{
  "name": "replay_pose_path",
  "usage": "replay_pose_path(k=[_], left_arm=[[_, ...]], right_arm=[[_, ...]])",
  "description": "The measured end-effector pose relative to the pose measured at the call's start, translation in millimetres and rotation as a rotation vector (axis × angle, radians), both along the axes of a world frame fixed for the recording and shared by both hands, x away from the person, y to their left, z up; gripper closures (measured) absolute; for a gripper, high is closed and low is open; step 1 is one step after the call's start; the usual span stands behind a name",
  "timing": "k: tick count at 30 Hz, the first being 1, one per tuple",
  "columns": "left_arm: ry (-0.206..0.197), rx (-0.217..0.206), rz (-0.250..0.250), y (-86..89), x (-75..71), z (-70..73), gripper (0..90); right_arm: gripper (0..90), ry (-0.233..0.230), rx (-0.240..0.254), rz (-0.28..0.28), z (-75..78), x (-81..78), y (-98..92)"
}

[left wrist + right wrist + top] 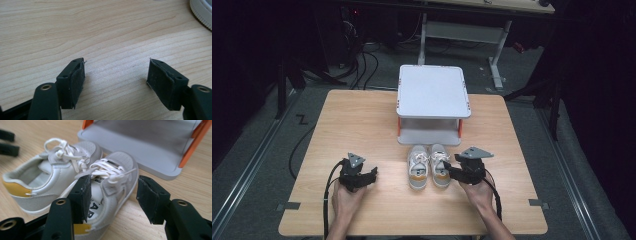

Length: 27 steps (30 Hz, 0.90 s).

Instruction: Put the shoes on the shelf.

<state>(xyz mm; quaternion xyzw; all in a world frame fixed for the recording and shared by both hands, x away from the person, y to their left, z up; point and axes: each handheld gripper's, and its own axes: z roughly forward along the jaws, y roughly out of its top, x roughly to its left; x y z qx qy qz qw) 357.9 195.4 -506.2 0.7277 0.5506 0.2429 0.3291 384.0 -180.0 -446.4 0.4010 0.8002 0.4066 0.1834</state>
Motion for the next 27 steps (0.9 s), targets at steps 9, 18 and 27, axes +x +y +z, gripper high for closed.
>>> replay_pose_path(k=[9,18,27], left_arm=[[0.004,0.009,0.025,-5.6,-0.2,0.0,27.2],[-0.007,-0.013,0.01,-11.7,-3.9,4.5,29.2],[-0.085,-0.091,-0.048,-31.7,-17.1,27.2,32.9]], right_arm=[[47.0,-0.019,0.045,-0.086,-11.6,0.1,-43.0],[49.1,0.016,-0.047,-0.245,-41.8,14.7,-77.0],[49.1,0.026,-0.092,-0.269,-52.2,17.8,-79.8]])
